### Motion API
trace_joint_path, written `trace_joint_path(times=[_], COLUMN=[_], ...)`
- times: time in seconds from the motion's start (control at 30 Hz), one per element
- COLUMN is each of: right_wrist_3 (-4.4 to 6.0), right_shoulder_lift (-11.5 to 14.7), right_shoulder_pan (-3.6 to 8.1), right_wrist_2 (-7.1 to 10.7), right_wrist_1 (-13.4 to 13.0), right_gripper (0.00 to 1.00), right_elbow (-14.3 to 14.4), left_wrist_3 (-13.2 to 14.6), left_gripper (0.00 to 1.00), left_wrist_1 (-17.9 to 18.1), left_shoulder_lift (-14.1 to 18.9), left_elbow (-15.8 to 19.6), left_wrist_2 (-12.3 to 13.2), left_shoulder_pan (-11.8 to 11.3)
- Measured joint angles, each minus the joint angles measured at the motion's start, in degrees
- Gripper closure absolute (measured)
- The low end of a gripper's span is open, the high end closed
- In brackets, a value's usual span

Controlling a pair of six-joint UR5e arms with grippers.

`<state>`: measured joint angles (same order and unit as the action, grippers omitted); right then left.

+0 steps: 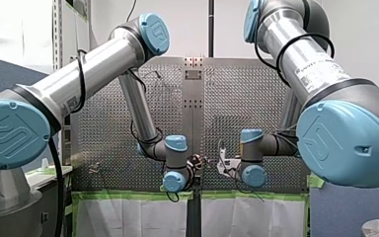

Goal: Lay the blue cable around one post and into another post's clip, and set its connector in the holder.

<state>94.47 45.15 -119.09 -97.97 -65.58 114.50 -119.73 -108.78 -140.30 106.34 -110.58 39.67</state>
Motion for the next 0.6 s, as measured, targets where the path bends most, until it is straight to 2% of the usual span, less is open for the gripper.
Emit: trace_joint_path(times=[0.13,0.43,0.6], right_wrist_3=[-0.2,-0.51,-0.67], right_shoulder_lift=[-1.9,-7.0,-8.9], right_shoulder_pan=[0.68,1.03,1.14], right_wrist_2=[0.04,0.11,0.23], right_wrist_1=[-1.0,-2.1,-2.8], right_gripper=[1.0,1.0,1.0], right_elbow=[-0.9,-3.6,-4.3], left_wrist_3=[1.1,1.9,2.7], left_gripper=[0.85,0.85,0.85], left_wrist_1=[-0.1,-1.4,-3.9], left_shoulder_lift=[-0.1,-0.2,-2.3], left_elbow=[-0.4,-1.9,-4.4], left_wrist_2=[0.1,-0.3,-0.3], left_shoulder_pan=[-0.1,-0.2,-0.1])
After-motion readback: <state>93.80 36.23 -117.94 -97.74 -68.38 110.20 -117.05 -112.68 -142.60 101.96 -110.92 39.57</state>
